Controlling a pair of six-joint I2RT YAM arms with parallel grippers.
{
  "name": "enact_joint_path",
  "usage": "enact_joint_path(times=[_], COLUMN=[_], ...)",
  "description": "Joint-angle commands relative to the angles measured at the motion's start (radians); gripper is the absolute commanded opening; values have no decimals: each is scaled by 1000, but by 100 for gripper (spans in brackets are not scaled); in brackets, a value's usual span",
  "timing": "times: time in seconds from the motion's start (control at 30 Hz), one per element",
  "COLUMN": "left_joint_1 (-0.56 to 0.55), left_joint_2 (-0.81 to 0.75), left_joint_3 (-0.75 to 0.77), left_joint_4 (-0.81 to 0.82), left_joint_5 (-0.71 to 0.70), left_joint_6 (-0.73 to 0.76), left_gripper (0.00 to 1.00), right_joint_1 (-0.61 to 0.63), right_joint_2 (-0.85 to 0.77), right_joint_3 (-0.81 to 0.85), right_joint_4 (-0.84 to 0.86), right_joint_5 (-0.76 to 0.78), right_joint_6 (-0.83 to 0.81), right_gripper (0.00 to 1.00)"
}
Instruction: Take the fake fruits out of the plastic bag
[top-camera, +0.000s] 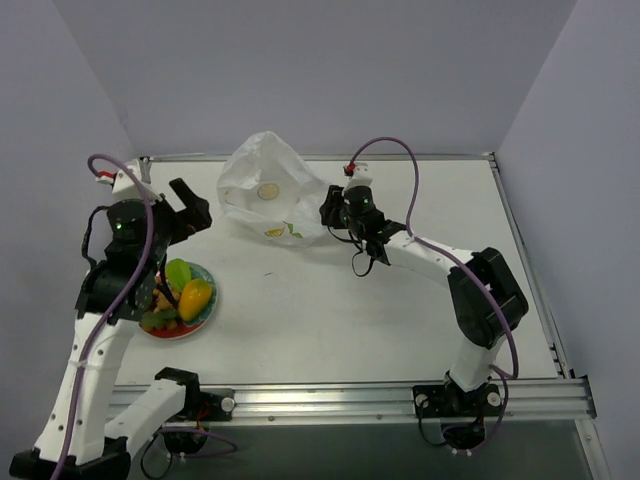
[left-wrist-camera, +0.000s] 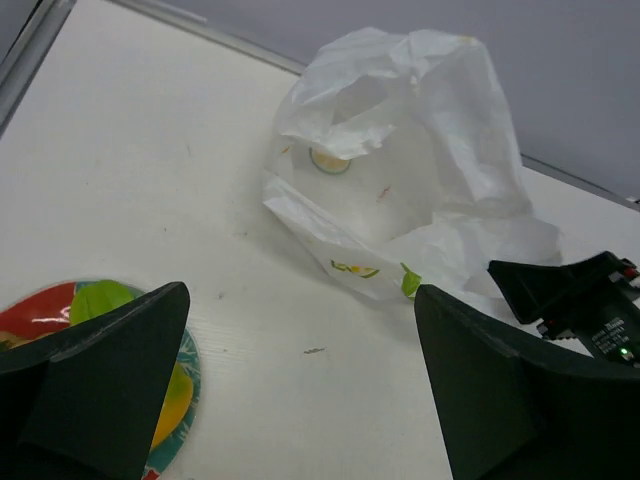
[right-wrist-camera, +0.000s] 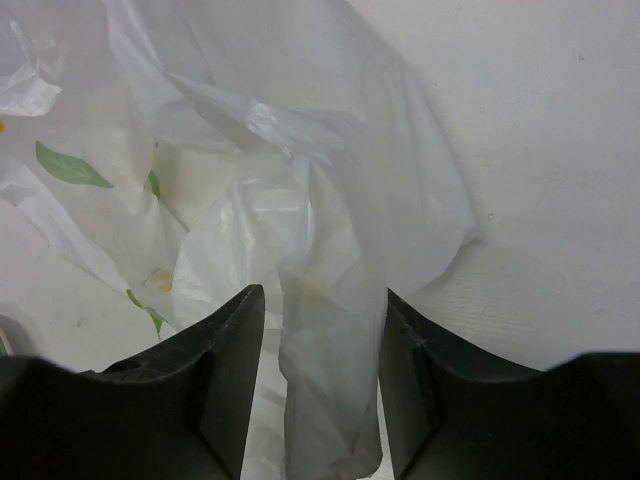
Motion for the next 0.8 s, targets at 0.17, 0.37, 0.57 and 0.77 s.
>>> enact_joint_path(times=[0.17, 0.37, 0.57, 0.77], left_joint_1=[-1, -81, -170, -184], left_joint_2=[-285, -417, -595, -673], left_joint_3=[-112, -175, -301, -321], left_joint_4=[-14, -11, 37, 37], left_joint_5=[89, 29, 40, 23], left_joint_6=[164, 260, 333, 311], left_gripper=[94, 94, 94, 94], right_joint_1=[41, 70, 138, 144], right_joint_2=[-154, -309, -586, -826], right_joint_3=[64, 38, -114, -259], right_joint_4=[-132, -186, -175, -236], right_joint_5=[162, 259, 421, 502], right_joint_6=[-32, -11, -51, -9], right_gripper=[100, 100, 100, 100])
